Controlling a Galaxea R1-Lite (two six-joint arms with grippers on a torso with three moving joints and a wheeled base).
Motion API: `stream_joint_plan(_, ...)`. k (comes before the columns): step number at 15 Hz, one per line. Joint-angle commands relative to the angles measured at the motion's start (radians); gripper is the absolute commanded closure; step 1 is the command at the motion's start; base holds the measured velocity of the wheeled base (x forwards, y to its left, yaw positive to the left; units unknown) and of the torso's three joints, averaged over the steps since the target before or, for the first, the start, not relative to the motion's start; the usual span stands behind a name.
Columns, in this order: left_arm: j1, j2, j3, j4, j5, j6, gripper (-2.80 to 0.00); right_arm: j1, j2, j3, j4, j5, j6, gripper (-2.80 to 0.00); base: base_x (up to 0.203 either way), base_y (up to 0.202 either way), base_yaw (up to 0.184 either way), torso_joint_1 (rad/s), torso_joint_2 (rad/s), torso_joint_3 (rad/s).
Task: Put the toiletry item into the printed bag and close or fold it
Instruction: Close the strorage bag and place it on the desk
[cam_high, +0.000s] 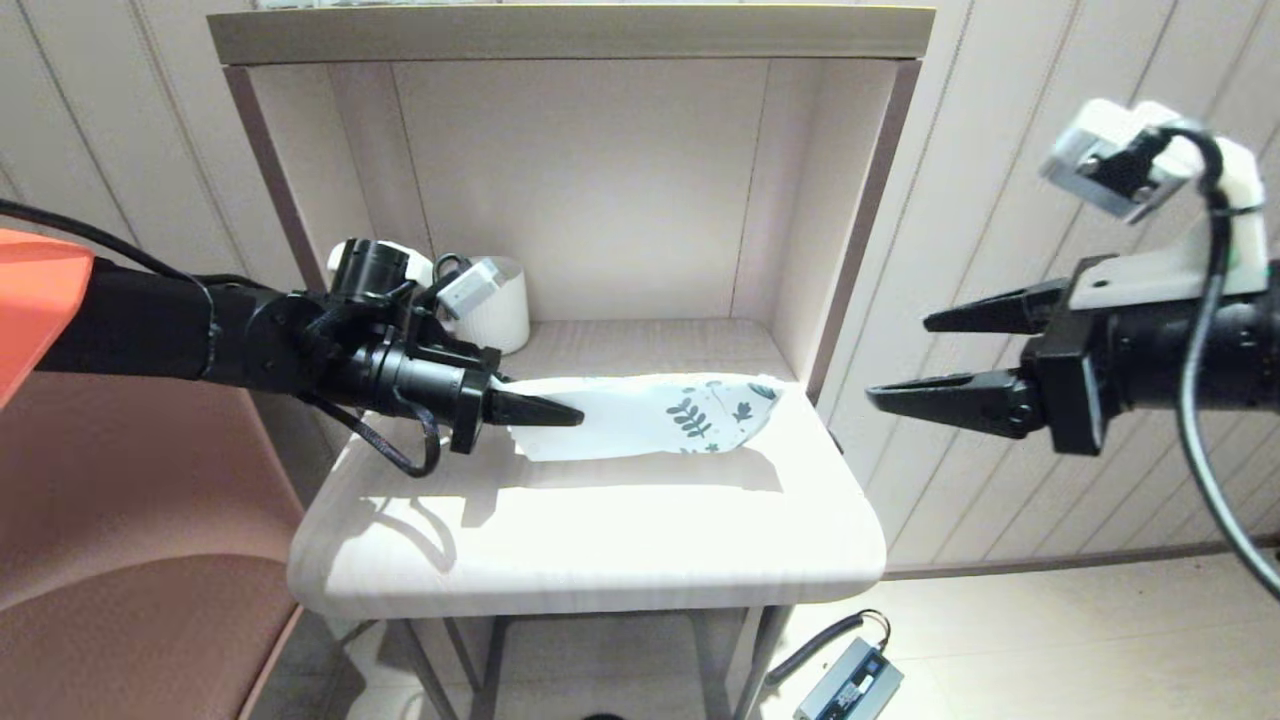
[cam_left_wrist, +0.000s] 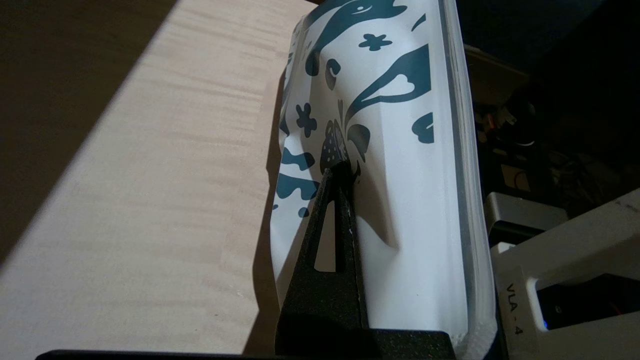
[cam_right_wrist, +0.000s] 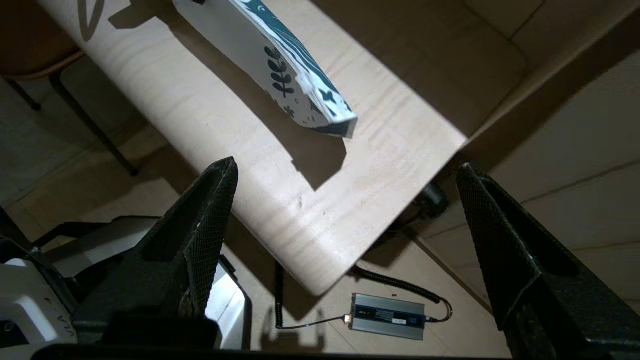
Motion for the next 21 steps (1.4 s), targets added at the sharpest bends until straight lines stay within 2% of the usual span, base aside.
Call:
stream_joint_plan(1, 0.018, 0.037, -0.032, -0.001, -0.006, -0.022, 0.0, -0.033, -0.11, 0.008, 0.034, 0.008, -0.003, 0.0, 0.0, 0.0, 0.0, 0.0, 0.0, 0.0)
stream_joint_plan(7, 0.018, 0.055, -0.054, 0.002, 0.005, -0.052, 0.0, -0.05, -0.215, 0.133, 0.072, 0.026, 0.01, 0.0, 0.0, 0.0, 0.0, 0.0, 0.0, 0.0)
stream_joint_plan(20, 0.018, 0.073, -0.079, -0.003, 0.034, -0.087, 0.0, -0.053, -0.223, 0.181, 0.069, 0.033, 0.012, 0.0, 0.0, 0.0, 0.0, 0.0, 0.0, 0.0)
stream_joint_plan(21, 0.018, 0.075, -0.084, -0.003, 0.047, -0.088, -2.8, -0.055, -0.223, 0.18, 0.069, 0.036, 0.012, 0.0, 0.0, 0.0, 0.0, 0.0, 0.0, 0.0)
